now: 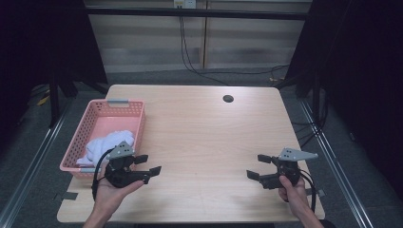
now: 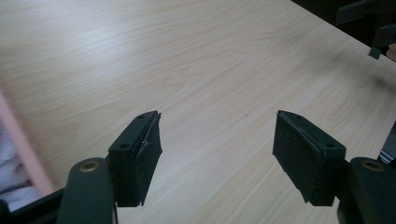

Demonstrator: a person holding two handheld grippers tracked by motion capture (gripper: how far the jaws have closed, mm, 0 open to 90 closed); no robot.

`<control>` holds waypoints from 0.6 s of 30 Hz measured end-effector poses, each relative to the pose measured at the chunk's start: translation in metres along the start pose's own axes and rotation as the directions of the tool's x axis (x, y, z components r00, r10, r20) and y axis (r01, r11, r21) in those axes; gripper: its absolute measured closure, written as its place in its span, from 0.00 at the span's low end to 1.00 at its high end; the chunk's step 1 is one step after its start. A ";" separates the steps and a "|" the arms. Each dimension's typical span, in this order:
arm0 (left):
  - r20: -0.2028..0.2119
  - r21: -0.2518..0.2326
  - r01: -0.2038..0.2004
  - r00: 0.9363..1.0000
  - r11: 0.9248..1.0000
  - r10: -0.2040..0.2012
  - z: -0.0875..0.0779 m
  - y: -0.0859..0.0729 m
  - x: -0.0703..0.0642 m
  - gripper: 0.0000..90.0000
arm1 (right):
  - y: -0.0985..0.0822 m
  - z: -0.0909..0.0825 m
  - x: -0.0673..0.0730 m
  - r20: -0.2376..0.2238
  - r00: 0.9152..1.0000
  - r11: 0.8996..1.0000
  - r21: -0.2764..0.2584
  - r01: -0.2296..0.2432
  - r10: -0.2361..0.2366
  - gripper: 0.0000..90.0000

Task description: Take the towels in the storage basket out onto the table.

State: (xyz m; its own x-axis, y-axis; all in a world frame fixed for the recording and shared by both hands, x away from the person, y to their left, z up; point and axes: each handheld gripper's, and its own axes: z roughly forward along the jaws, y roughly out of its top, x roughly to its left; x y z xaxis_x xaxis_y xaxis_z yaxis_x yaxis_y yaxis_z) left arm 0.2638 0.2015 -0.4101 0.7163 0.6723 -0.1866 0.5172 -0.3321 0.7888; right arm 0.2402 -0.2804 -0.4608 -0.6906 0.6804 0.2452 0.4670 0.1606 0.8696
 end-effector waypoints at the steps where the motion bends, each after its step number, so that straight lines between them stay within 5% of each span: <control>1: -0.002 0.000 0.000 1.000 1.000 0.000 -0.002 0.000 0.002 0.36 | 0.000 -0.001 0.001 0.029 1.000 1.000 -0.024 0.009 -0.009 0.16; 7: -0.037 0.001 0.013 0.999 1.000 -0.013 -0.019 0.007 0.019 0.35 | -0.001 -0.002 0.000 0.087 0.995 0.997 -0.059 0.049 -0.044 0.16; 18: -0.146 0.003 0.060 0.987 0.998 -0.059 -0.051 0.009 0.061 0.35 | -0.001 0.001 0.002 0.069 0.995 0.996 -0.053 0.075 -0.071 0.18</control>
State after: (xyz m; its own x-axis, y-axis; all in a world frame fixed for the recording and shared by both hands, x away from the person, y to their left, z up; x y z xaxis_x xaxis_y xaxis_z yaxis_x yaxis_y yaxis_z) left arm 0.2881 0.2733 -0.3844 0.6083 0.7803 -0.1454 0.5610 -0.2931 0.7742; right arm 0.2389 -0.2778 -0.4615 -0.6821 0.7153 0.1522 0.3837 0.1729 0.9071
